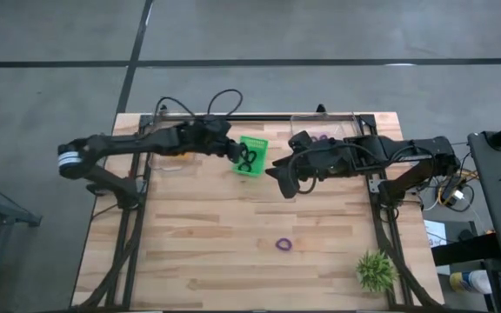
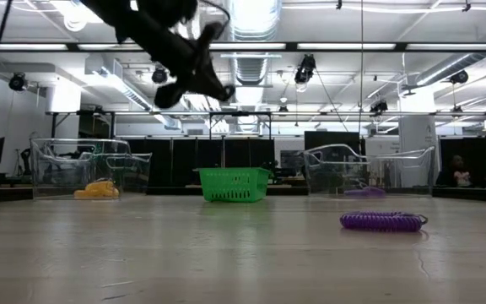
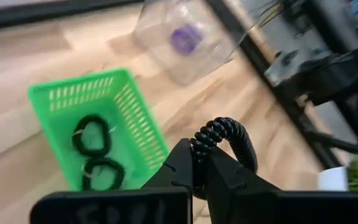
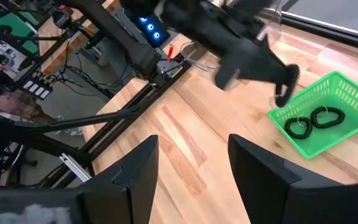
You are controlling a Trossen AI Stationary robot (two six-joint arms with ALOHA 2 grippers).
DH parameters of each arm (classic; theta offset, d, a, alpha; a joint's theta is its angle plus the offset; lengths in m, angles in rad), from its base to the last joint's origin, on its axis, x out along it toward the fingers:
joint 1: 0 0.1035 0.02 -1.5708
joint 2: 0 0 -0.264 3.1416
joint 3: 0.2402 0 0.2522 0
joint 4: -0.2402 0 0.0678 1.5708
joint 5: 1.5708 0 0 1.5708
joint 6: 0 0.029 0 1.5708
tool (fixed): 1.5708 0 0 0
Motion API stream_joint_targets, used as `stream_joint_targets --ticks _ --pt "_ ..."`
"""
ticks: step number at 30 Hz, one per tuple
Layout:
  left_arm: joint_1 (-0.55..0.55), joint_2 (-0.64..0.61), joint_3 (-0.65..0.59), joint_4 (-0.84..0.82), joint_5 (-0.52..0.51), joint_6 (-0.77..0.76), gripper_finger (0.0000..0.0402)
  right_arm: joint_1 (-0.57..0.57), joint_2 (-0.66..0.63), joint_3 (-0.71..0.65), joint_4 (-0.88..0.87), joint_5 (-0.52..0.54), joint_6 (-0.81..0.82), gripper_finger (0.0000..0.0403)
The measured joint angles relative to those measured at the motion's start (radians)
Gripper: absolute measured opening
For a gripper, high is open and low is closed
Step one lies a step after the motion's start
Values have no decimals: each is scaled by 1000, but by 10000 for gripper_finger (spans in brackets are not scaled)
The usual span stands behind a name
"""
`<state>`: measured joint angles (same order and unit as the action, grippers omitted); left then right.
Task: Sort spring keychains
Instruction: Put the black spring keychain into the green bin, then put the purple spring keychain into the right transparent bin
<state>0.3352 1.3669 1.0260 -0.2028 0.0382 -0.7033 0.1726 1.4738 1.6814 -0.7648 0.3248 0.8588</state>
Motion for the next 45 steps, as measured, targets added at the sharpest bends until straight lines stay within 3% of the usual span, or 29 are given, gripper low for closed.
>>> stream_joint_targets --ticks 8,15,24,32,37,45 --pt "67 175 11 0 30 2 16 0 1 0 0 0 -12 187" --pt "89 322 97 -62 34 -26 22 0 1 0 -1 0 -24 187" --pt "82 451 291 -289 46 96 101 0 1 -1 0 0 -28 187" --pt "81 447 401 -358 16 165 175 0 1 -8 0 12 -32 187" --pt "63 376 425 -378 21 214 182 3 1 -31 -1 12 -47 187" --pt "18 224 422 -407 -57 264 181 18 3 -86 -5 -21 -10 187"
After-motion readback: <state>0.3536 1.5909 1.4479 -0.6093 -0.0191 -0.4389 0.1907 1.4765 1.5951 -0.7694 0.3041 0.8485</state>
